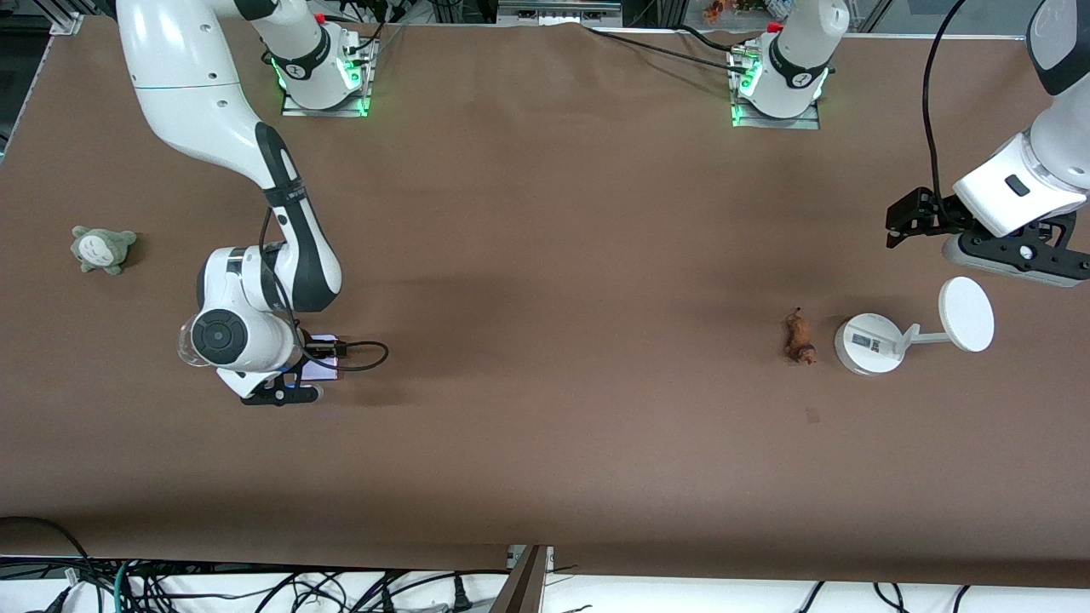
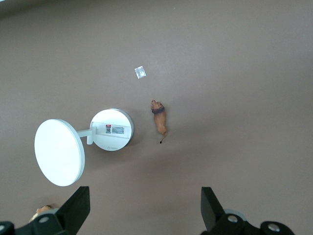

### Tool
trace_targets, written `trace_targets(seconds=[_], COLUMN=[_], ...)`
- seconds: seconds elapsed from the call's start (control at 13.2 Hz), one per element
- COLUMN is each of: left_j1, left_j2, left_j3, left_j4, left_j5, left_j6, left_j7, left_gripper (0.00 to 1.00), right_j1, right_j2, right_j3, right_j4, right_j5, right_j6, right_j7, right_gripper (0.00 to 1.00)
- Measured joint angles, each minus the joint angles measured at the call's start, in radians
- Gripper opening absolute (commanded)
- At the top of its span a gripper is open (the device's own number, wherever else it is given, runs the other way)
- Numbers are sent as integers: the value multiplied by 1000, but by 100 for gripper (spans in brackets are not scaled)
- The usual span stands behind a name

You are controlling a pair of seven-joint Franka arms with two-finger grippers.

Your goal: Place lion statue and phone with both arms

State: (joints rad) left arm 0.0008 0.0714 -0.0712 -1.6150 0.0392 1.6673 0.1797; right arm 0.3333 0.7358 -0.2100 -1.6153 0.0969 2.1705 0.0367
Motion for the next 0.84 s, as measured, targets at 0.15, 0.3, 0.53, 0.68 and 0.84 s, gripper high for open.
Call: trace_targets(seconds=[0.15, 0.3, 0.53, 0.68, 0.84], left_j1=[0, 1, 8, 10, 10], left_j2=[-1, -6, -12, -13, -14], left_j3=[0, 0, 0, 0, 0], left_j4=[2, 3, 3, 4, 4], left_j5=[0, 0, 0, 0, 0], left_j6=[0, -5, -8, -8, -8], left_j7=[0, 0, 0, 0, 0], left_gripper=[100, 100, 100, 100, 100], right_j1=[-6, -9, -9, -10, -12], right_j2=[2, -6, -53, -96, -139], right_j3=[-1, -2, -10, -39, -77], right_j4=[-2, 12, 84, 169, 239], right_j5=[-1, -2, -9, -19, -19], right_j6=[5, 11, -71, -196, -308], right_j7=[-4, -11, -14, -35, -67], right_gripper=[100, 100, 100, 100, 100])
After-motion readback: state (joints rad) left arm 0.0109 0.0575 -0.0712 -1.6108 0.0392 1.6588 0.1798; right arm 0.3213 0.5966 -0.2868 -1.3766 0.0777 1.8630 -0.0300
